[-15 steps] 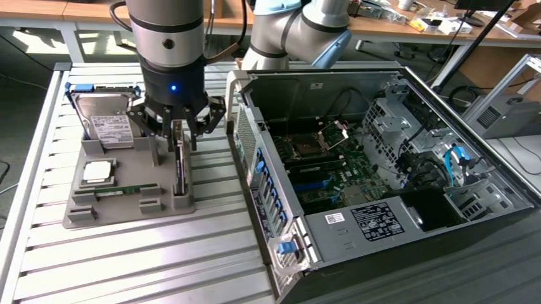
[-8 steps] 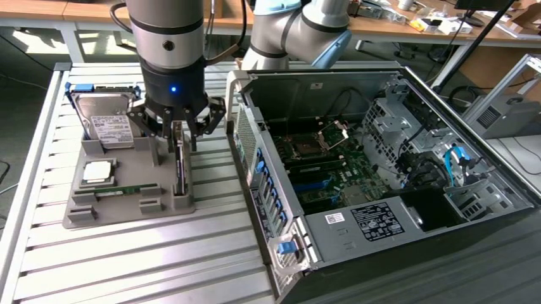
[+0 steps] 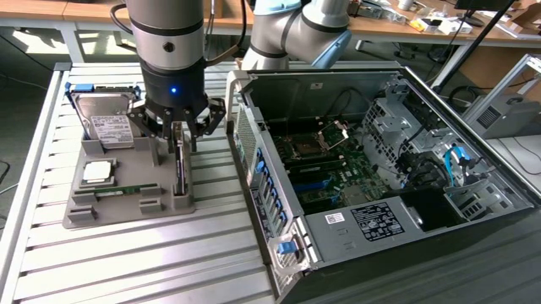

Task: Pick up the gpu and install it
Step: 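Pick up the gpu and move the gpu toward the slot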

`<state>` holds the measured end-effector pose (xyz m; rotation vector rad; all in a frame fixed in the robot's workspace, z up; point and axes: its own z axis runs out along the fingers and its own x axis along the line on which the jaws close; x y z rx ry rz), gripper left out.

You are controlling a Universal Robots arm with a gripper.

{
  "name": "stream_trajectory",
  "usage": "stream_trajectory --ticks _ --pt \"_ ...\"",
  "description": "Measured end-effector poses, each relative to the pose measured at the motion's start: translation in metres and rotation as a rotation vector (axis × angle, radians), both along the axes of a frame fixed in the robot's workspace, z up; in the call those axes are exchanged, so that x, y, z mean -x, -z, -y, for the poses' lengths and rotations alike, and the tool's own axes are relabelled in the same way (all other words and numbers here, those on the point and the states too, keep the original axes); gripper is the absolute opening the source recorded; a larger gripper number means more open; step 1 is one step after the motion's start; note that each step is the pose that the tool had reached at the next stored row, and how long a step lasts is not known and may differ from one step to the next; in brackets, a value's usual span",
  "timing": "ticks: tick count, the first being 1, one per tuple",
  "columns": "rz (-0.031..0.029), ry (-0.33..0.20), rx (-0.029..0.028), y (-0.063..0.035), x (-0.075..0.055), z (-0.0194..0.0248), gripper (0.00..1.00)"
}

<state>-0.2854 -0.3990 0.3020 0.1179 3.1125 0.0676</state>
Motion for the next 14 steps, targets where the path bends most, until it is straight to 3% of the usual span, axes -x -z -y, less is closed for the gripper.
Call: stream_trajectory --ticks 14 --pt "-0.0001 0.0 0.0 0.0027 0.0 0.0 0.42"
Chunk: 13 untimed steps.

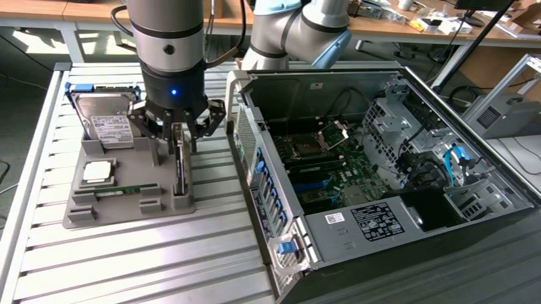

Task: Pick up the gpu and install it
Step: 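Pick up the gpu and move the gpu toward the slot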

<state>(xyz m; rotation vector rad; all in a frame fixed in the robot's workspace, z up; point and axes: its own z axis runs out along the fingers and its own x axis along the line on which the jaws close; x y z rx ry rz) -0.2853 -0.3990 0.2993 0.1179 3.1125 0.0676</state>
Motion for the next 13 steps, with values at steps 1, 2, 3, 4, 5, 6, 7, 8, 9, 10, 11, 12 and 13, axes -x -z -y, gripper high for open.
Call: stream_trajectory --ticks 1,2,3,4,5,6,7,8,9,10,11,12,13 --pt "0.0 0.0 0.0 0.0002 0.0 0.0 0.42" --pt "0.0001 0.0 -0.0001 0.0004 0.0 0.0 0.42" --pt "0.0001 0.0 -0.0001 0.0006 0.0 0.0 0.42" --pt "0.0001 0.0 -0.0001 0.0008 0.0 0.0 0.42" --pt "0.0001 0.0 0.0 0.001 0.0 0.0 0.42" --pt "0.0001 0.0 0.0 0.0012 0.0 0.0 0.42" --pt "0.0 0.0 0.0 0.0014 0.0 0.0 0.42" --pt "0.0 0.0 0.0 0.0016 0.0 0.0 0.42" --pt "0.0 0.0 0.0 0.0018 0.0 0.0 0.42" --pt "0.0001 0.0 0.0 0.0021 0.0 0.0 0.42" --pt "0.0001 0.0 -0.0001 0.0025 0.0 0.0 0.42" --pt "0.0002 0.0 -0.0002 0.0031 0.0 0.0 0.42" --pt "0.0001 0.0 0.0 0.0036 0.0 0.0 0.42"
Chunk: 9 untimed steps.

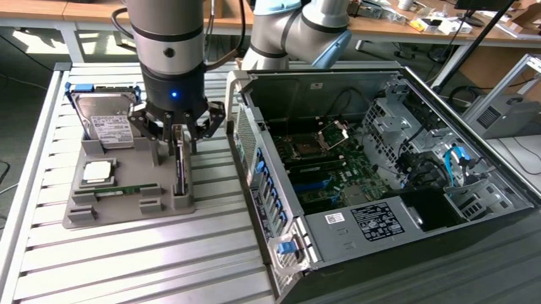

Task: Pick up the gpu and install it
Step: 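Pick up the gpu and move the gpu toward the slot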

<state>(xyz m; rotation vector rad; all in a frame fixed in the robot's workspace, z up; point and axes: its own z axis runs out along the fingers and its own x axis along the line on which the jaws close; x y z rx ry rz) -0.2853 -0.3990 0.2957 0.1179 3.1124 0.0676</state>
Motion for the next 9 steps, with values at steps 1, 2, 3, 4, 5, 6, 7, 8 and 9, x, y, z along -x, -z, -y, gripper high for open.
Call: stream_trajectory --ticks 1,2,3,4,5,6,7,8,9 --pt "0.0 0.0 0.0 0.0006 0.0 0.0 0.42" --pt "0.0 0.0 0.0 0.0012 0.0 -0.0001 0.42" --pt "-0.0002 0.0 0.0001 0.0017 0.0001 -0.0005 0.42" --pt "-0.0001 0.0 0.0001 0.0023 0.0 -0.0013 0.42" --pt "0.0 0.0 0.0 0.0027 -0.0001 -0.0025 0.42" --pt "-0.0001 0.0 0.0001 0.003 -0.0001 -0.004 0.42" --pt "-0.0001 0.0 0.0 0.0032 -0.0001 -0.0052 0.42" --pt "0.0 0.0 0.0 0.0036 -0.0001 -0.0064 0.42" --pt "0.0 0.0 -0.0001 0.0041 -0.0001 -0.0069 0.42"
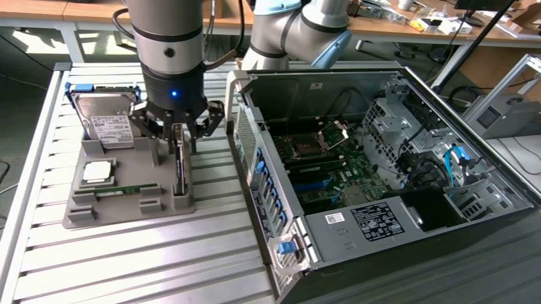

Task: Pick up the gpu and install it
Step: 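Pick up the gpu and move the gpu toward the slot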

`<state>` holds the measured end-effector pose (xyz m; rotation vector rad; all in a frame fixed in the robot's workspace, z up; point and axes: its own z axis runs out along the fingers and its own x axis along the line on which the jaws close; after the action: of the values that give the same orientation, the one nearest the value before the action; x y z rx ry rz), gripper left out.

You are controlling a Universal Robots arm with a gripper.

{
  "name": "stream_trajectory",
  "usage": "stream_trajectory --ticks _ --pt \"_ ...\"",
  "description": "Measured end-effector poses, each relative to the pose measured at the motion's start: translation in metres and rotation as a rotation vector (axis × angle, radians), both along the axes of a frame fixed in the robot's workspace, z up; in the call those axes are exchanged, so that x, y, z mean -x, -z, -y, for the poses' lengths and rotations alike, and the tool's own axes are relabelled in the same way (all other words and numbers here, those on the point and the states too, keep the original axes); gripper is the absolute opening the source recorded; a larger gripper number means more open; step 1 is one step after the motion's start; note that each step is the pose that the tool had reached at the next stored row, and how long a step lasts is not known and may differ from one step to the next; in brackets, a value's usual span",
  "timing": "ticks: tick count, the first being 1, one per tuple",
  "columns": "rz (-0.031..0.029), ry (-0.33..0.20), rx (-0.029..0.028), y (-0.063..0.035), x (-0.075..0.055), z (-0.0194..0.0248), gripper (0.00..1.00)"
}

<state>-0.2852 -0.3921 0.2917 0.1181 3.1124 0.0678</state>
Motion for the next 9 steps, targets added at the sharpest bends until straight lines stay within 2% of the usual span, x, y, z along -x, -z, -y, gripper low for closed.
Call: stream_trajectory --ticks 9 --pt "-0.0001 0.0 0.0 0.0053 0.0 -0.0004 0.42"
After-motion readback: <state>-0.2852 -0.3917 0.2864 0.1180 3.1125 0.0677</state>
